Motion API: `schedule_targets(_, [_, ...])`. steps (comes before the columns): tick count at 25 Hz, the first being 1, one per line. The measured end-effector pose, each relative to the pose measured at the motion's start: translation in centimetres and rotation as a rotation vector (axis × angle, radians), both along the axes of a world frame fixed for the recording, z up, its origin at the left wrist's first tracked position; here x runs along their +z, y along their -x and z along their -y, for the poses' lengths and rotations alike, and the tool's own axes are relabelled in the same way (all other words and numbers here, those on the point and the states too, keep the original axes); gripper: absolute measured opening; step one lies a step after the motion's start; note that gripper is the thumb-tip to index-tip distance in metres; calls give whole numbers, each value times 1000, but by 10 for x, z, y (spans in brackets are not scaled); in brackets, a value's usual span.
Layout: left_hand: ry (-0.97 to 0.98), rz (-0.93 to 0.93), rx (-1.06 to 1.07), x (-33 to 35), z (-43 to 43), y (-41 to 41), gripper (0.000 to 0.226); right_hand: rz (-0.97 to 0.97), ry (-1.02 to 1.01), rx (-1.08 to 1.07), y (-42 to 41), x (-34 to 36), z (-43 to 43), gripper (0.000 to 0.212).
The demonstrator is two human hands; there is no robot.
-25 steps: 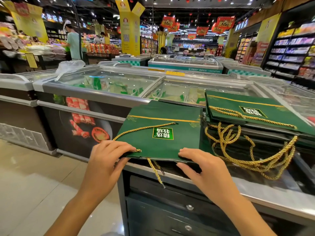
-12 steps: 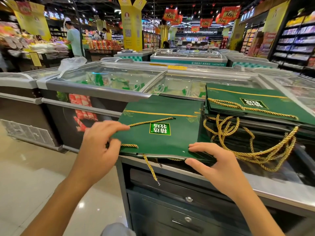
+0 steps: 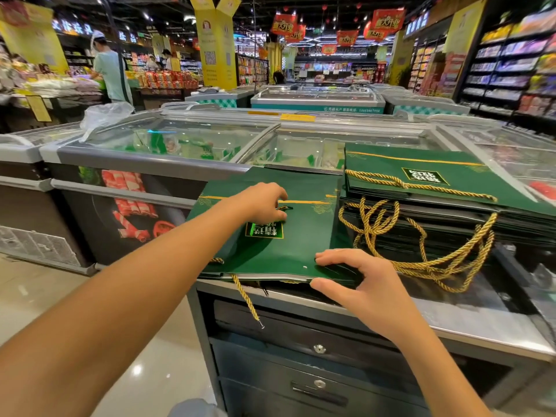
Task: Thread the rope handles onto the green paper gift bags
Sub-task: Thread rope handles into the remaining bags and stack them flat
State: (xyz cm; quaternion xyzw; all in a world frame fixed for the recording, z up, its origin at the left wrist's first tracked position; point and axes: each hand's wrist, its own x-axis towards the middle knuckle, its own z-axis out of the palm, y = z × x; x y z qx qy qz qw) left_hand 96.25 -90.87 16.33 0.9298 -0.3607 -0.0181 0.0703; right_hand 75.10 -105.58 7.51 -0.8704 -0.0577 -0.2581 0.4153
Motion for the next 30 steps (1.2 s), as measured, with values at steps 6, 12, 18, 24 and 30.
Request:
schedule_targets(6, [132,40,49,-17,10,-2,13,-26,19,-3,1,1,2,31])
schedule_targets(12, [125,-24,-104,-15,-9,37,8,-32,43,4,2,0,2,28])
schedule_targets(18, [358,-19,-204,-27,-53,96,8,-18,66,23,1,1,3,25])
schedule_targets(24, [546,33,-183,-46,-66,116,14,16,53,25,-1,-1,4,19])
schedule_targets(30, [556,115,-169,-46,-56,116,12,18,53,4,-1,-2,3,16])
